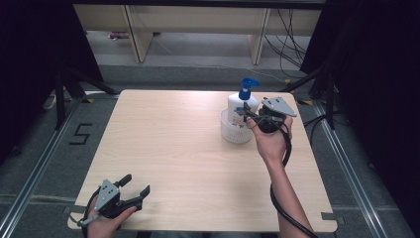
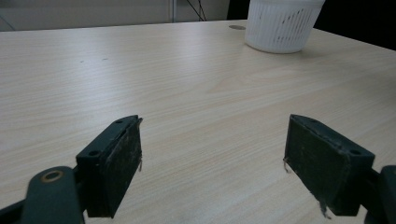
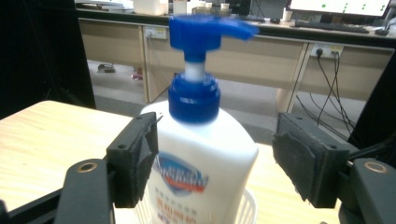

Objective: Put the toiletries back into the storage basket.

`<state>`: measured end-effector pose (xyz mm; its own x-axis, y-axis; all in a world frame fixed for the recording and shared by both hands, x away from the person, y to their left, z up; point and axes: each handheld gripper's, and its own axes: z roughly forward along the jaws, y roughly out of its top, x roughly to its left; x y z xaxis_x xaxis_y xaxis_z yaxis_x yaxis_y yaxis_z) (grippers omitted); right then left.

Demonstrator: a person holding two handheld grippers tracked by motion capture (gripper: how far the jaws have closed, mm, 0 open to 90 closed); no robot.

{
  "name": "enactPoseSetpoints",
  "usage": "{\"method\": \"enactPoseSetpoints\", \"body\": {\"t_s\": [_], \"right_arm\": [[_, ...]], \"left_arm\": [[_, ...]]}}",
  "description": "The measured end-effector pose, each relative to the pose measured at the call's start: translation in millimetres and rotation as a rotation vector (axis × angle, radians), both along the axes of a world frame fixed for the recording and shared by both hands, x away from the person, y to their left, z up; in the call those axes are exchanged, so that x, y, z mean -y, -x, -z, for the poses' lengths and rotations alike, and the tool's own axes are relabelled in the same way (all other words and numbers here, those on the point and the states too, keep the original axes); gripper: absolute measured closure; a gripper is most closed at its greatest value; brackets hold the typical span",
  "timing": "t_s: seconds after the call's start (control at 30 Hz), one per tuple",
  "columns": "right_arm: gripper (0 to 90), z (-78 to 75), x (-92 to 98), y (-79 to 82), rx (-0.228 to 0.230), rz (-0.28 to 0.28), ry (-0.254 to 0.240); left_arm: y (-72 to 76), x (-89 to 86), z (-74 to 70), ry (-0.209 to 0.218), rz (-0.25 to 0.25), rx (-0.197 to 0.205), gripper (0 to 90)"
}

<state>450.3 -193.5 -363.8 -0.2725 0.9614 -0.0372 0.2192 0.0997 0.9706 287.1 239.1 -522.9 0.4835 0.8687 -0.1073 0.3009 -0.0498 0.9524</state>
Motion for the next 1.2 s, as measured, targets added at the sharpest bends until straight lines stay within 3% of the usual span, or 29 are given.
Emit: {"method": "enactPoseSetpoints", "body": {"t_s": [0.47, 0.8, 1.13, 1.2], "right_arm": [[31.4, 25.9, 17.5, 31.1, -0.026, -0.012, -0.002], [33.1, 52.7, 27.1, 54.5, -0.052, -0.019, 0.049], [35.1, 100.8, 40.0, 78.4, -0.096, -0.020, 0.083], [35.7, 108.7, 41.8, 84.4, -0.116, -0.013, 0.070]], "left_arm": [[0.0, 0.4, 0.1, -0.003, -0.006, 0.006, 18.3], [-0.3, 0.9, 0.2, -0.001, -0.006, 0.005, 18.3], [-0.8, 2.0, 0.6, -0.004, -0.002, 0.012, 18.3], [-0.8, 2.0, 0.7, -0.002, -0.002, 0.013, 18.3]]}}
